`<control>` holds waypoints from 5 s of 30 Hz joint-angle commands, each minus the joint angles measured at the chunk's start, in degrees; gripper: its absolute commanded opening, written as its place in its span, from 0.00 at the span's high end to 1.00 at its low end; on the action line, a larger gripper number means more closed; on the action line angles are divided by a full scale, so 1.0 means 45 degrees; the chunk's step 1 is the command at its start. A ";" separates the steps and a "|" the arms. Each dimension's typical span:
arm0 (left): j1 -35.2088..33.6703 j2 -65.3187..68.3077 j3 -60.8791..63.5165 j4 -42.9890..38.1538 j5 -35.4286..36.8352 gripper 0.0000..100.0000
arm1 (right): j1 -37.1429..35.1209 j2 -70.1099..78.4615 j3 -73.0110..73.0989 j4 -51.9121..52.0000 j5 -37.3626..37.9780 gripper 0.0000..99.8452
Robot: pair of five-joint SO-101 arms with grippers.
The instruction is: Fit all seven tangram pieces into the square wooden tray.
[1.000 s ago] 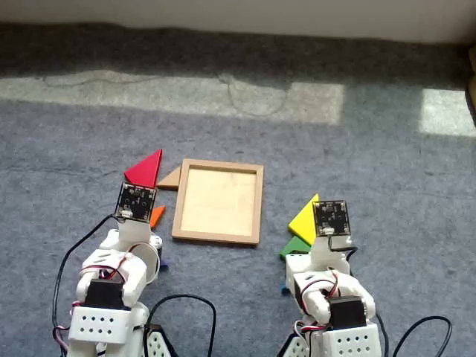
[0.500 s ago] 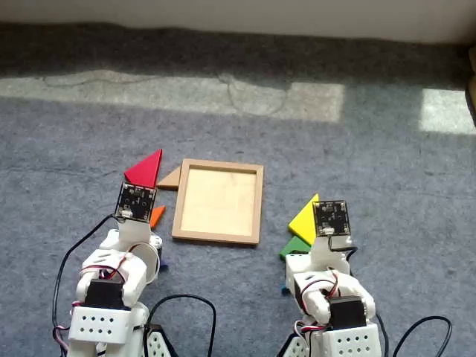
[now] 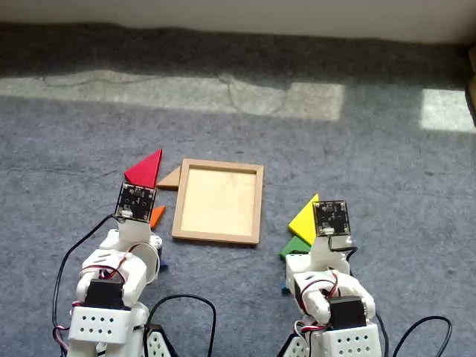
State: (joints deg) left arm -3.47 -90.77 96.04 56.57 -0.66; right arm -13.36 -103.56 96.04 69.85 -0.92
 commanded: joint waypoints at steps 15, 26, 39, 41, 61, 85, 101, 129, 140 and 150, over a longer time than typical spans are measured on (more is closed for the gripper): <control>-0.0127 -0.0107 0.0342 0.0078 0.0078 0.99 | 0.0088 -0.0068 0.1944 0.0127 -0.0078 0.99; -0.0127 -0.0107 0.0342 0.0078 0.0078 0.99 | 0.1690 -0.0068 0.0361 0.0381 -0.0078 0.99; -0.0127 -0.0107 0.0342 0.0078 0.0078 0.99 | 0.4972 0.0068 -0.2706 -0.0850 0.1875 0.97; -0.0127 -0.0107 0.0342 0.0078 0.0078 0.99 | 0.4640 0.0068 -0.3018 -0.0518 0.3184 0.94; -0.0127 -0.0107 0.0342 0.0078 0.0078 0.99 | 0.0381 0.8723 -0.8137 -0.0068 0.1504 0.74; -0.0127 -0.0107 0.0342 0.0078 0.0078 0.99 | -0.1026 1.8335 -1.0637 -0.3956 0.0938 0.74; -0.0127 -0.0107 0.0342 0.0078 0.0078 0.99 | -0.1045 1.8471 -1.1067 -0.4659 0.0508 0.63; -0.0127 -0.0107 0.0342 0.0078 0.0078 0.99 | -0.0342 2.1011 -1.1556 -0.4913 0.0391 0.67; -0.0127 -0.0107 0.0342 0.0078 0.0078 0.99 | -0.0361 2.1011 -1.1536 -0.4874 0.0391 0.77; -0.0127 -0.0107 0.0342 0.0078 0.0078 0.99 | -0.0342 2.0855 -1.1712 -0.3722 0.0391 0.78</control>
State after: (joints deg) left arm -3.47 -90.77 96.04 56.57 -0.66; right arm -15.38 -8.79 45.93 50.42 1.19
